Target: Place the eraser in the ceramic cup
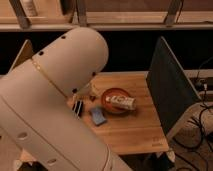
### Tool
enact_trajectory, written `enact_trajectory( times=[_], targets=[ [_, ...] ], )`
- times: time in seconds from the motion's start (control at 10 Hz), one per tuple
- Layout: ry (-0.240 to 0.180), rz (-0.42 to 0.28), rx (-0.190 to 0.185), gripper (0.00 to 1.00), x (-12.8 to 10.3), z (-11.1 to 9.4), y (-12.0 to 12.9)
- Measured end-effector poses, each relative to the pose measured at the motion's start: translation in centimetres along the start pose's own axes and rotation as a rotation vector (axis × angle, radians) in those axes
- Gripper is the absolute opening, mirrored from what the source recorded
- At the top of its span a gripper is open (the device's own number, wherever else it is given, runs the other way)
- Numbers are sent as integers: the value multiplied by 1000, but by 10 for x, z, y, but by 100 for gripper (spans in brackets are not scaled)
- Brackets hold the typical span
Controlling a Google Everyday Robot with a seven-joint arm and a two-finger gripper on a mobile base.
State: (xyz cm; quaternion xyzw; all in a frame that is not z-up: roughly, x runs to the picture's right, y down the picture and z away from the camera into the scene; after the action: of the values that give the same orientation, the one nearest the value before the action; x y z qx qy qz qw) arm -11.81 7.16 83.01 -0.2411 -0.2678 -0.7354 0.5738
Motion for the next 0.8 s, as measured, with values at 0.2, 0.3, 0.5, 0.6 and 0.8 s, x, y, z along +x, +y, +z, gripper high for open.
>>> enact_trajectory(
  times=[0.2, 0.3, 0.5, 0.6, 0.8],
  targets=[
    [-12, -84, 70, 80, -8, 3, -18],
    [-21, -112, 87, 80, -12, 6, -20],
    [-41, -131, 79, 80, -16, 13, -11],
    [-48, -134, 66, 80, -15, 18, -7],
    [-64, -145, 46, 80, -12, 28, -9]
  ],
)
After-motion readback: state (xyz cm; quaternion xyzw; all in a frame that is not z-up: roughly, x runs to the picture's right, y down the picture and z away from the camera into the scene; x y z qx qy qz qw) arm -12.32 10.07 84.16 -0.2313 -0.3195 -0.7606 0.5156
